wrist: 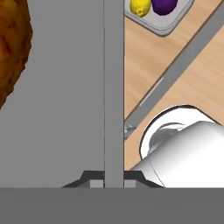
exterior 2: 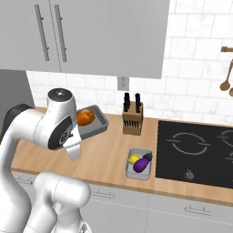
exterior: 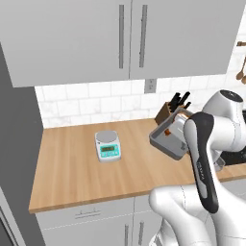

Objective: Take the meat container that has the chicken drumstick and place it on the second highest rack of the freezer. Then take the vegetable container that has the eggplant and lemon and place it on the highest rack of the freezer.

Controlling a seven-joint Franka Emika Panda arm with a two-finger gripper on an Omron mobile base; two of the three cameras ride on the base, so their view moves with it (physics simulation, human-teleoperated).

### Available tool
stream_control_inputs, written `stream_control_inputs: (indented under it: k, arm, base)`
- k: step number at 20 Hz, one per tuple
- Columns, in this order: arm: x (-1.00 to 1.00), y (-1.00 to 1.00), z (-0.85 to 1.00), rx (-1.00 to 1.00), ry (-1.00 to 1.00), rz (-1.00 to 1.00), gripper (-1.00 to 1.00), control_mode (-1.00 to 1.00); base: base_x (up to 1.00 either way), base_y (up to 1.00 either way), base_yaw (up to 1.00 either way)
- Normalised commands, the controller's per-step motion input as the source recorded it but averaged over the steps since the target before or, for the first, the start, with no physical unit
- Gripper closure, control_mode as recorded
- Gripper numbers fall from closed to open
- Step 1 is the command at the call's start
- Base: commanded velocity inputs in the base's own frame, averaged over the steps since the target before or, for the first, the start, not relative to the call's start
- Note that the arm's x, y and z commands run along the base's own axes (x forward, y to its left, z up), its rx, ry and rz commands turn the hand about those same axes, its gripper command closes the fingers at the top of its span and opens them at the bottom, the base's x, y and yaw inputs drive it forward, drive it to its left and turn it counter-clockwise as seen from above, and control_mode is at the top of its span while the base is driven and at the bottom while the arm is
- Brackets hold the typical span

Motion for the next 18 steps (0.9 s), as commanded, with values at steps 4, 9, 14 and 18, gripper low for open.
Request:
stream_control_inputs:
  k: [4,9,14,18]
  arm:
    - [-0.05,0.00,0.00,0.00,0.00,0.00,1.00,1.00]
    - [0.00,0.00,0.00,0.00,0.00,0.00,1.00,1.00]
    - [0.00,0.00,0.00,0.00,0.00,0.00,1.00,1.00]
    - [0.00,0.00,0.00,0.00,0.00,0.00,1.00,1.00]
  base:
    - [-0.10,0.00,0.00]
    - [-0.78,-0.05,0.02]
    - [-0.63,-0.06,0.06]
    - [-0.36,0.00,0.12]
